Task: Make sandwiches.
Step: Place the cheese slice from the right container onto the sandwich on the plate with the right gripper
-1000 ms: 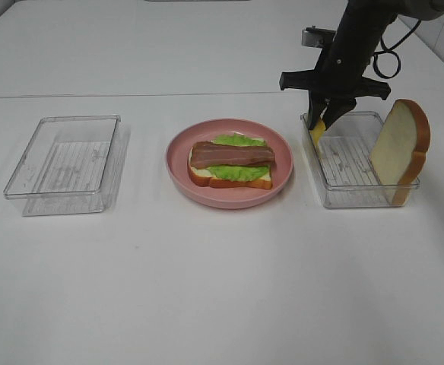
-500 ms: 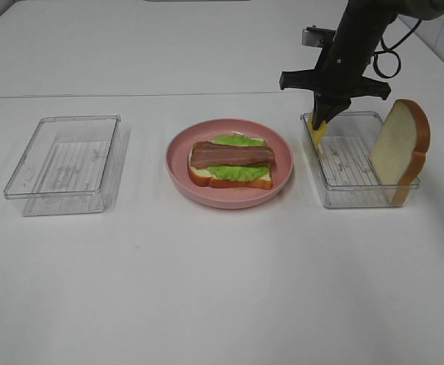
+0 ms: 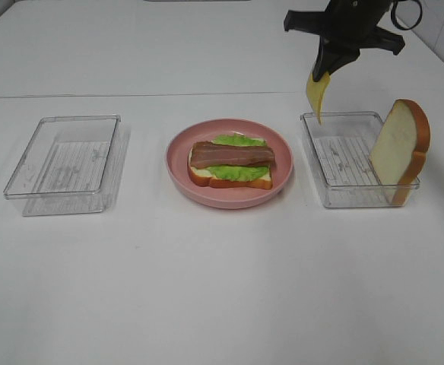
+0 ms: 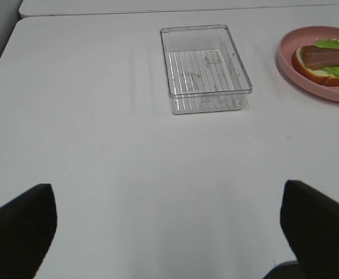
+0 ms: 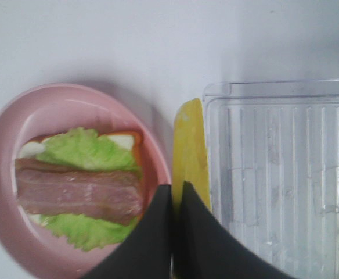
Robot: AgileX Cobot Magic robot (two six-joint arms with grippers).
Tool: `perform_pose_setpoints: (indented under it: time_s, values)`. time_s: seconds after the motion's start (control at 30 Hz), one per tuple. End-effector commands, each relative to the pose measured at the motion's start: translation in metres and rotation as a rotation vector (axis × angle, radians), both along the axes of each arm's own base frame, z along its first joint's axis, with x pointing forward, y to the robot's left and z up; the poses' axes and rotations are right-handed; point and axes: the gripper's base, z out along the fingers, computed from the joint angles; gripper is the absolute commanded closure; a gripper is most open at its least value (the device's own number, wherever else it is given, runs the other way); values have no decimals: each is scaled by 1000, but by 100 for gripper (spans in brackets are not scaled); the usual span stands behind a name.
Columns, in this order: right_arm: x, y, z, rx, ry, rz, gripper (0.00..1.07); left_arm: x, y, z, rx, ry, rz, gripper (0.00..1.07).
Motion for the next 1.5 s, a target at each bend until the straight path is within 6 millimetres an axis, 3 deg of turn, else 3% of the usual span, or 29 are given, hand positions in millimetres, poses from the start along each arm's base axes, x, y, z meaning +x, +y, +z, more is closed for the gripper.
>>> perform_pose_setpoints:
  time_s: [0.03, 0.1, 0.23, 0.37, 0.63, 0.8, 0.9, 1.5]
  values:
    - [-19, 3, 13, 35, 80, 52, 107, -2, 0, 0, -5, -21, -2, 7]
    - [-29, 10, 23, 135, 43, 80, 107, -2, 0, 0, -5, -21, -2, 7]
    - [-35, 19, 25, 268, 4, 112, 107, -2, 0, 0, -5, -21, -2, 7]
    - [-43, 34, 3, 487, 19, 134, 107, -2, 0, 0, -6, -21, -2, 7]
    - [-40, 57, -40, 673, 59, 120, 107, -2, 0, 0, -6, -21, -2, 7]
    - [-42, 85, -63, 659, 64, 150, 107, -2, 0, 0, -6, -21, -2, 7]
    - [-41, 88, -77, 636, 76, 147, 107, -2, 0, 0, -5, -21, -2, 7]
    - [-31, 67, -103, 346, -2, 168, 107, -2, 0, 0, -5, -21, -2, 7]
